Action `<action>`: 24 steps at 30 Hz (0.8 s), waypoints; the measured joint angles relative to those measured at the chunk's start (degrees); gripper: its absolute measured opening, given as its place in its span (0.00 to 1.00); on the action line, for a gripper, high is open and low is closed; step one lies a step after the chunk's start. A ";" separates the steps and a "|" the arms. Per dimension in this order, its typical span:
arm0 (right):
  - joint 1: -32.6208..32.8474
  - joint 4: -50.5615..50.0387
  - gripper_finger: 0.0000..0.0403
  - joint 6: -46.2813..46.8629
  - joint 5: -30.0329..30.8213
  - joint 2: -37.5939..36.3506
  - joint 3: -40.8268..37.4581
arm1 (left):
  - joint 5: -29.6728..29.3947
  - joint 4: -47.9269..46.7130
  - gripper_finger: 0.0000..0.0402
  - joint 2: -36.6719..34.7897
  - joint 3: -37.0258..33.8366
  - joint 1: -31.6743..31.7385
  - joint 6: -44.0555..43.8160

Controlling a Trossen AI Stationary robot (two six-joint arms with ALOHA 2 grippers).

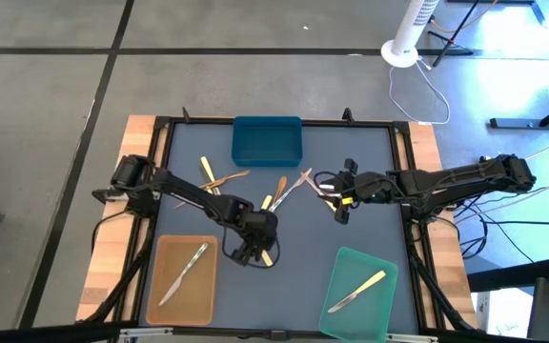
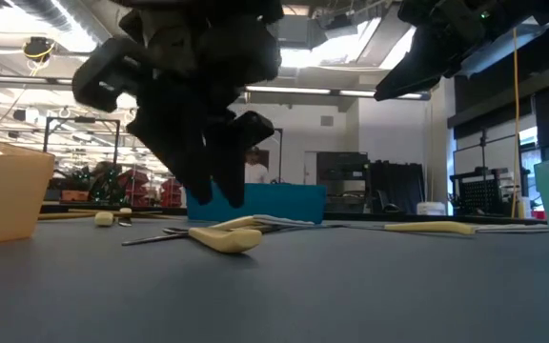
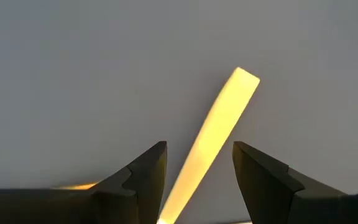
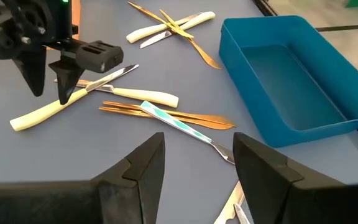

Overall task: Sort silverware by color (type)
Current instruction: Put the yellow knife into the green bin

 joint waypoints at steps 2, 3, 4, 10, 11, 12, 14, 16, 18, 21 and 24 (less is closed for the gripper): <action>-0.02 0.04 0.45 0.00 0.04 0.00 0.00 | -0.24 -0.63 0.44 0.65 0.00 0.00 1.38; -0.02 0.04 0.45 0.01 0.03 0.00 0.00 | -0.29 -0.70 0.44 1.08 0.00 0.02 1.90; -0.02 0.02 0.45 0.01 0.02 0.00 0.00 | -0.31 -0.77 0.44 1.76 0.02 0.02 2.52; -0.02 0.04 0.45 0.00 0.02 0.00 0.00 | -2.19 -0.87 0.44 4.47 0.16 -0.04 3.85; -0.02 0.04 0.45 0.00 0.02 0.00 0.00 | -2.43 -0.91 0.44 4.70 0.20 -0.04 3.89; -0.02 0.02 0.45 0.00 0.02 0.00 0.00 | -2.45 -0.93 0.44 4.93 0.26 -0.04 4.13; 0.00 0.02 0.45 0.00 0.02 0.00 0.00 | -2.49 -0.99 0.44 4.99 0.26 -0.04 4.62; -0.02 0.02 0.45 0.00 0.02 0.00 0.00 | -2.63 -0.94 0.43 5.03 0.24 -0.04 4.67; -0.02 0.02 0.45 0.00 0.02 0.00 0.00 | -2.76 -0.90 0.40 5.08 0.24 -0.04 4.70; -0.02 0.02 0.45 0.00 0.02 0.00 0.00 | -3.00 -0.75 0.35 5.12 0.20 -0.02 4.70; -0.02 0.02 0.45 0.00 0.02 0.02 0.00 | -3.17 -0.66 0.30 5.17 0.17 0.02 4.71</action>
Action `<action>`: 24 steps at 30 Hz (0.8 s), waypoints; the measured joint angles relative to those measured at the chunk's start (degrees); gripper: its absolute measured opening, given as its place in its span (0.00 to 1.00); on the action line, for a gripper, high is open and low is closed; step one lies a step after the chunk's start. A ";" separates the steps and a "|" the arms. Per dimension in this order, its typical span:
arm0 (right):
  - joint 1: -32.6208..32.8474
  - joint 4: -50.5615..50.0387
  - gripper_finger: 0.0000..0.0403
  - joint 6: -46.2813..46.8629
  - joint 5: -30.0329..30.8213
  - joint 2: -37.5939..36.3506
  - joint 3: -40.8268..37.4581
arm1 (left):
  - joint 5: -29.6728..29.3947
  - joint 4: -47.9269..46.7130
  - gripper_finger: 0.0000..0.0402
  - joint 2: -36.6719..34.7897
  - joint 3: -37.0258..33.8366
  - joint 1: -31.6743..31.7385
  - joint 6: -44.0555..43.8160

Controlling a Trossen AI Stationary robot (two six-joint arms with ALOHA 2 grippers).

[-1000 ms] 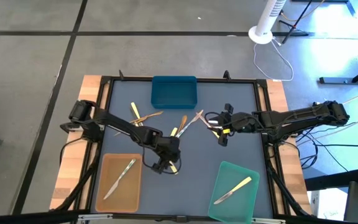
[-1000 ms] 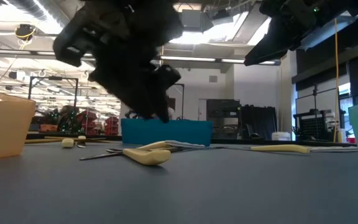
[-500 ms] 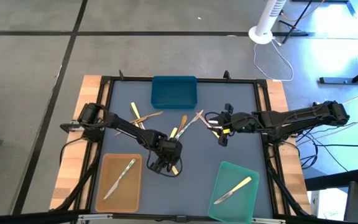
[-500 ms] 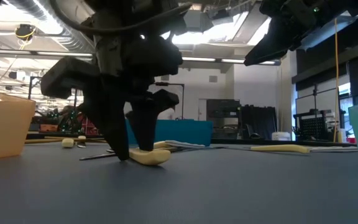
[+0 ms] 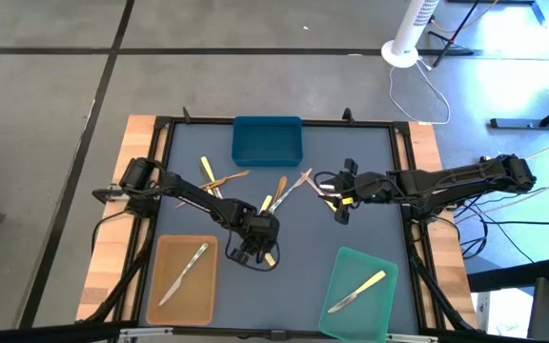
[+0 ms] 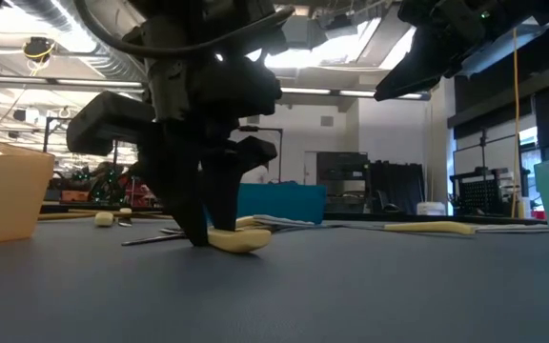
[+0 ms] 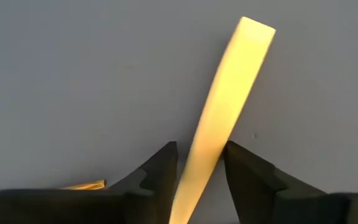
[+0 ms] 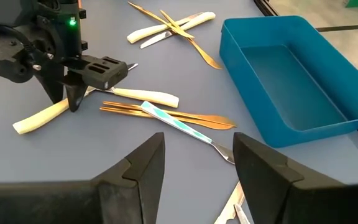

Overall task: Sort silverware by color (type)
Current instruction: Put the yellow knife into the green bin

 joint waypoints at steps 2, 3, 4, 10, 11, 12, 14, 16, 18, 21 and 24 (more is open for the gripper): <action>0.00 0.00 0.45 0.00 0.00 0.00 0.00 | -0.14 0.02 0.27 0.02 -0.02 0.00 0.00; 0.02 0.00 0.45 0.00 0.00 0.00 0.00 | -0.14 0.04 0.25 0.04 -0.02 0.00 0.04; 0.00 -0.02 0.45 0.00 0.00 0.00 0.00 | -0.14 0.07 0.24 0.06 -0.02 0.00 0.05; 0.00 -0.02 0.45 0.00 0.00 0.00 0.00 | -0.16 0.83 0.16 0.13 -0.09 0.00 0.20; 0.00 -0.02 0.45 0.00 0.00 0.00 0.00 | -0.15 0.98 0.15 0.13 -0.09 0.00 0.20; 0.00 -0.02 0.45 0.00 0.00 0.00 0.00 | -0.14 1.12 0.14 0.13 -0.09 0.00 0.20; 0.00 -0.02 0.45 0.00 0.00 0.00 0.00 | -0.14 1.16 0.13 0.13 -0.11 0.00 0.20; 0.00 -0.02 0.45 0.00 0.00 0.00 -0.01 | -0.12 1.19 0.13 0.13 -0.13 0.00 0.20; 0.00 -0.02 0.45 0.00 0.00 0.00 -0.02 | -0.12 1.22 0.13 -0.07 -0.13 0.00 0.18; 0.00 -0.02 0.45 0.00 0.00 0.00 -0.02 | -0.12 1.12 0.13 -0.18 0.07 0.00 0.12; 0.00 -0.02 0.45 -0.02 0.00 0.01 -0.04 | -0.22 -0.99 0.13 0.08 1.86 -0.01 -0.05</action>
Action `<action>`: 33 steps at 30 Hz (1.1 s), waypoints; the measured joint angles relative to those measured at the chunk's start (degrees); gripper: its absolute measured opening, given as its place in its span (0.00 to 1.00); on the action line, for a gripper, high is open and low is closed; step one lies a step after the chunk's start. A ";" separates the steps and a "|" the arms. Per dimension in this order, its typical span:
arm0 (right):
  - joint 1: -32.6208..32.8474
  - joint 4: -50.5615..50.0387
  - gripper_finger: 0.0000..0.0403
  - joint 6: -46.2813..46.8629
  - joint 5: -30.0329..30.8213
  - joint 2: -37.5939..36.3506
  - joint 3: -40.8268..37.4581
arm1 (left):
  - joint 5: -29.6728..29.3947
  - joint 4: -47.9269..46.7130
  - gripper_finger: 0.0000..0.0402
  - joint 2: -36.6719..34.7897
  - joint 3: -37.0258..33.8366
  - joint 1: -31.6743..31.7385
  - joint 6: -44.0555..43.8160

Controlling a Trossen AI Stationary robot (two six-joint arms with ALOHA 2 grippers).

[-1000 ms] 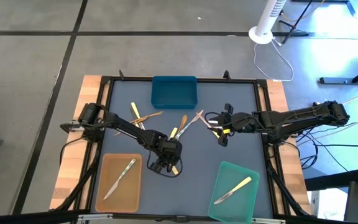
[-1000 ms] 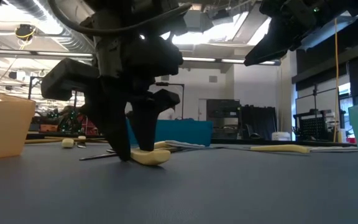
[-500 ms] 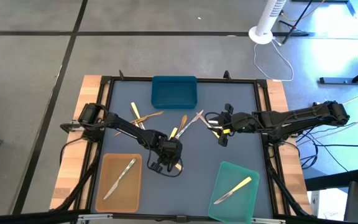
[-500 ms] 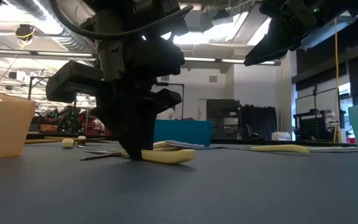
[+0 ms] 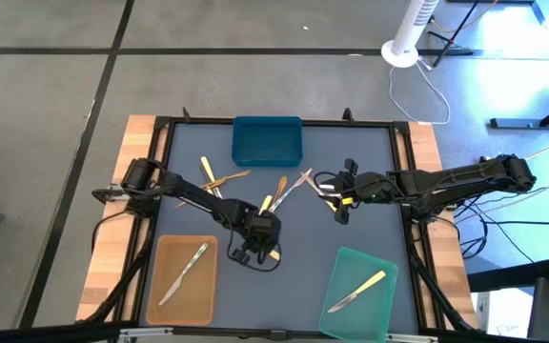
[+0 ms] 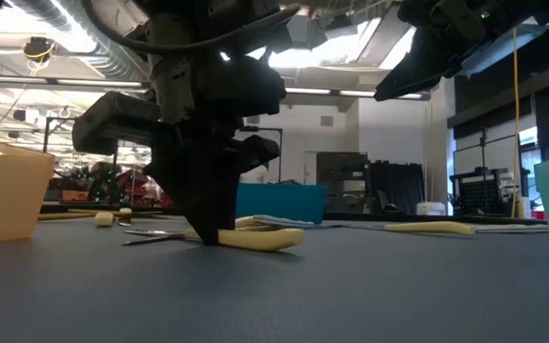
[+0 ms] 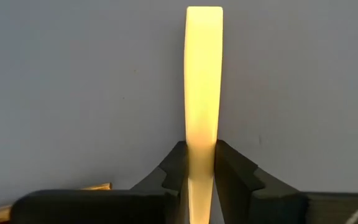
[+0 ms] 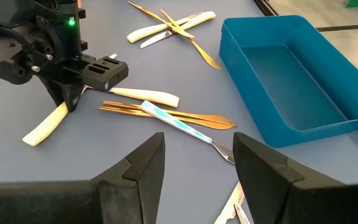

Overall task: Sort silverware by color (type)
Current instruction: Put the yellow knife into the green bin

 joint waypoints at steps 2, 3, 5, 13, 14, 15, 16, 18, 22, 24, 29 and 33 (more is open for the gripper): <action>0.00 0.00 0.45 -0.01 0.00 0.02 0.00 | -0.31 -0.38 0.13 0.21 1.20 0.01 -0.03; 0.00 0.00 0.45 0.00 0.00 0.02 0.00 | -0.48 -0.25 0.13 0.26 1.92 0.03 -0.06; 0.02 0.00 0.45 0.03 -0.03 0.02 0.00 | -0.94 -0.47 0.13 0.17 3.32 0.18 -0.18; 0.00 0.04 0.45 3.03 -9.17 0.02 0.00 | -8.07 -0.80 0.12 0.02 8.91 0.16 -1.61; 0.02 0.04 0.45 3.35 -10.43 0.02 0.00 | -9.40 -0.78 0.12 0.02 9.60 0.16 -1.72; 0.02 0.04 0.45 4.27 -11.28 0.02 0.00 | -10.65 -0.78 0.12 0.02 10.16 0.16 -1.91; 0.02 0.04 0.45 5.41 -11.90 0.02 0.00 | -11.88 -0.83 0.12 -0.01 10.70 0.16 -1.95; 0.00 0.04 0.45 8.20 -12.91 0.02 0.00 | -14.54 -0.83 0.12 -0.07 11.53 0.16 -1.95; 0.01 0.07 0.45 13.95 -15.24 0.02 0.00 | -20.92 -0.85 0.12 -0.09 12.47 0.16 -1.93; 0.02 0.07 0.45 16.62 -16.40 0.02 0.00 | -22.81 -0.63 0.12 -0.11 12.52 0.19 -1.90; 0.00 0.18 0.45 24.94 -17.54 0.02 0.00 | -25.21 -0.43 0.12 -0.16 12.52 0.71 -1.47; 0.00 0.28 0.45 31.80 -17.99 0.02 0.00 | -25.56 0.30 0.12 -0.18 12.54 1.31 -1.45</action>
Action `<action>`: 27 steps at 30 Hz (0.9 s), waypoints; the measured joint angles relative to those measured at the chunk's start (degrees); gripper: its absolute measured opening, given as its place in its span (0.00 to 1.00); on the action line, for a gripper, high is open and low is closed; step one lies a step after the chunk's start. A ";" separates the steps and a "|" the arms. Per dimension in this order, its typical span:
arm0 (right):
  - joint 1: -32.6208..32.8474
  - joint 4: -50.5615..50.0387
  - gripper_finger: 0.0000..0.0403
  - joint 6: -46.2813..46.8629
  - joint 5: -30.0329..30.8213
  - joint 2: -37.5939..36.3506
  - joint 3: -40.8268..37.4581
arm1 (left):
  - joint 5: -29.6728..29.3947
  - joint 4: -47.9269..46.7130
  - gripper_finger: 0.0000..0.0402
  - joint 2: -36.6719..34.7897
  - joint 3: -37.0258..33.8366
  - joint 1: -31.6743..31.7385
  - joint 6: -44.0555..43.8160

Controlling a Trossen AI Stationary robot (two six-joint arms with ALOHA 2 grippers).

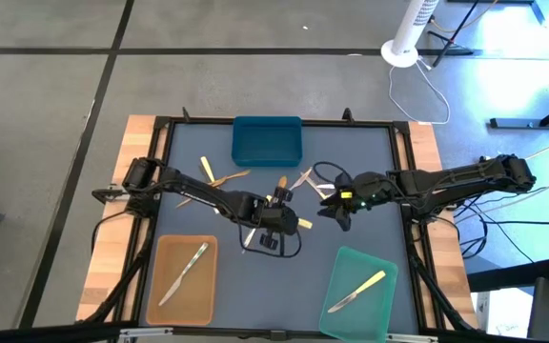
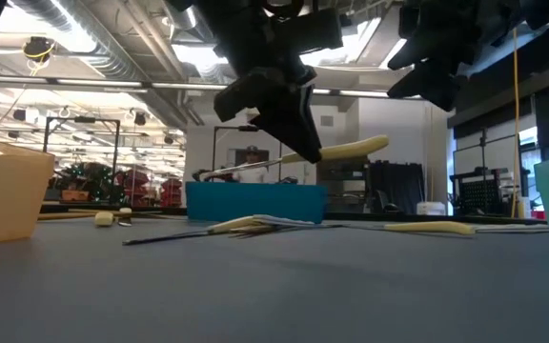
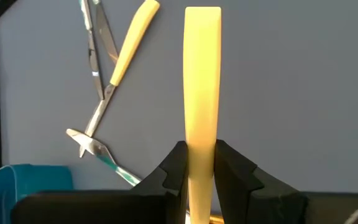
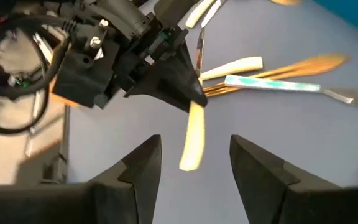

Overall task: Sort silverware by color (type)
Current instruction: Put the yellow knife into the green bin

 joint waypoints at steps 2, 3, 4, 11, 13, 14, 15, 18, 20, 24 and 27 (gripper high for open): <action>-0.02 1.18 0.45 3.07 -2.15 0.00 -0.02 | -0.07 0.67 0.12 0.00 0.00 0.05 0.00; -0.02 2.40 0.45 4.68 -3.46 0.00 -0.02 | -0.07 1.11 0.12 0.00 0.00 0.05 0.02; -0.02 3.82 0.45 6.38 -4.72 0.00 -0.02 | -0.04 1.54 0.12 0.00 0.00 0.03 0.02; -0.02 7.08 0.45 15.24 -10.43 0.00 -0.02 | 0.38 6.06 0.12 0.00 0.04 -0.58 0.16; -0.02 6.04 0.45 16.35 -10.41 0.00 -0.01 | 0.59 7.47 0.12 0.00 0.04 -0.90 0.17; -0.02 5.70 0.45 16.61 -10.24 0.00 -0.01 | 0.61 8.14 0.12 0.00 0.04 -1.11 0.17; 0.00 5.32 0.45 16.86 -9.86 0.00 -0.02 | 0.61 8.71 0.12 0.00 0.04 -1.29 0.17; 0.00 4.64 0.45 18.41 -9.38 0.66 -0.01 | 0.70 9.61 0.12 -0.04 0.04 -1.76 0.17; 0.00 4.34 0.45 19.28 -9.73 1.74 0.00 | 0.72 9.66 0.12 -0.04 0.04 -1.90 0.41; 0.00 4.58 0.45 19.52 -11.26 5.02 0.00 | 0.35 9.82 0.12 -0.07 0.04 -2.00 1.51; 0.00 6.11 0.45 19.54 -11.96 7.16 0.00 | 0.31 9.85 0.12 -0.07 0.07 -2.00 1.51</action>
